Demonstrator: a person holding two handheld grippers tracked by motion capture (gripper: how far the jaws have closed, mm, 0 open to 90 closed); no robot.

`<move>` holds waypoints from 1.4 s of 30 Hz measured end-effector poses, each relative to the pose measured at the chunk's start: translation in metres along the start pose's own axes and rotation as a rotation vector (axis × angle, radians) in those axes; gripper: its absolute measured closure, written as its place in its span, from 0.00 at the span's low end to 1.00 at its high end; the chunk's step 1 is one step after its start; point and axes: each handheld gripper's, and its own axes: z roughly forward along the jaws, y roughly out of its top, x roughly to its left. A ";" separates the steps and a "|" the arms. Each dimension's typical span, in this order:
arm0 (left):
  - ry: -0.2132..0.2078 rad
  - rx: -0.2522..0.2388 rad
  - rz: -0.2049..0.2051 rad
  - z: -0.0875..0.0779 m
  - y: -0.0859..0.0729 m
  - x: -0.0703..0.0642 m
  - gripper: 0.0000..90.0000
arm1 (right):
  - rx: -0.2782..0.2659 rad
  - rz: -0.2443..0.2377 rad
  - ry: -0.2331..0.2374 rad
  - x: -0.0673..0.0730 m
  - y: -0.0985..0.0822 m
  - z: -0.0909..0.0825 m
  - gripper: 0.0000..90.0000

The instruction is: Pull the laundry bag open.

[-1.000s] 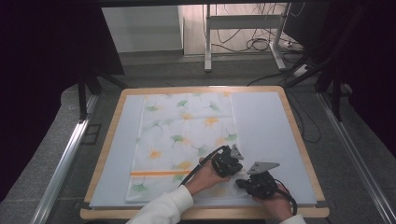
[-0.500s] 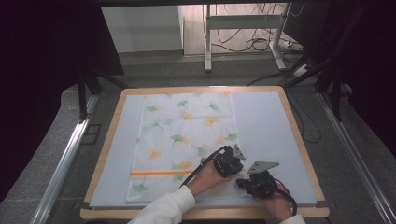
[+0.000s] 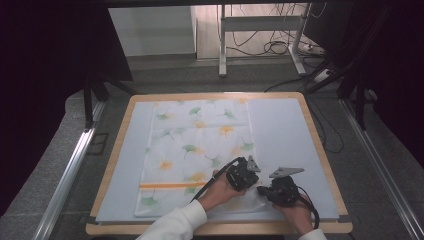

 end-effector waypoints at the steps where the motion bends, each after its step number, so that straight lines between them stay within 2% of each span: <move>1: 0.005 0.000 0.006 0.000 0.000 -0.001 1.00 | -0.001 0.013 0.003 0.000 0.000 0.000 1.00; 4: 0.008 0.004 0.010 -0.002 -0.001 0.000 1.00 | 0.004 0.039 0.010 -0.001 0.000 0.000 1.00; 10: 0.015 0.011 0.013 -0.004 -0.003 0.000 1.00 | 0.004 0.050 0.022 -0.003 0.000 0.000 1.00; 16: 0.009 0.013 0.001 -0.008 -0.009 0.004 1.00 | 0.001 0.042 0.027 -0.004 0.000 0.000 1.00; 20: 0.020 0.016 0.011 -0.010 -0.010 0.003 1.00 | 0.000 0.040 0.027 -0.003 0.000 0.000 1.00; 24: 0.011 0.025 0.013 -0.013 -0.013 0.006 1.00 | 0.003 0.044 0.031 -0.004 0.000 0.000 1.00; 27: 0.015 0.012 0.001 -0.015 -0.016 0.005 1.00 | 0.003 0.046 0.031 -0.004 0.000 0.000 1.00; 29: 0.022 0.012 0.009 -0.016 -0.017 0.004 1.00 | 0.003 0.045 0.030 -0.004 0.000 0.000 1.00; 34: 0.006 0.003 -0.008 -0.019 -0.021 0.007 1.00 | -0.001 0.044 0.029 -0.004 -0.001 0.000 1.00; 42: 0.005 0.001 -0.010 -0.018 -0.021 0.007 1.00 | -0.002 0.052 0.034 -0.005 0.000 0.000 0.99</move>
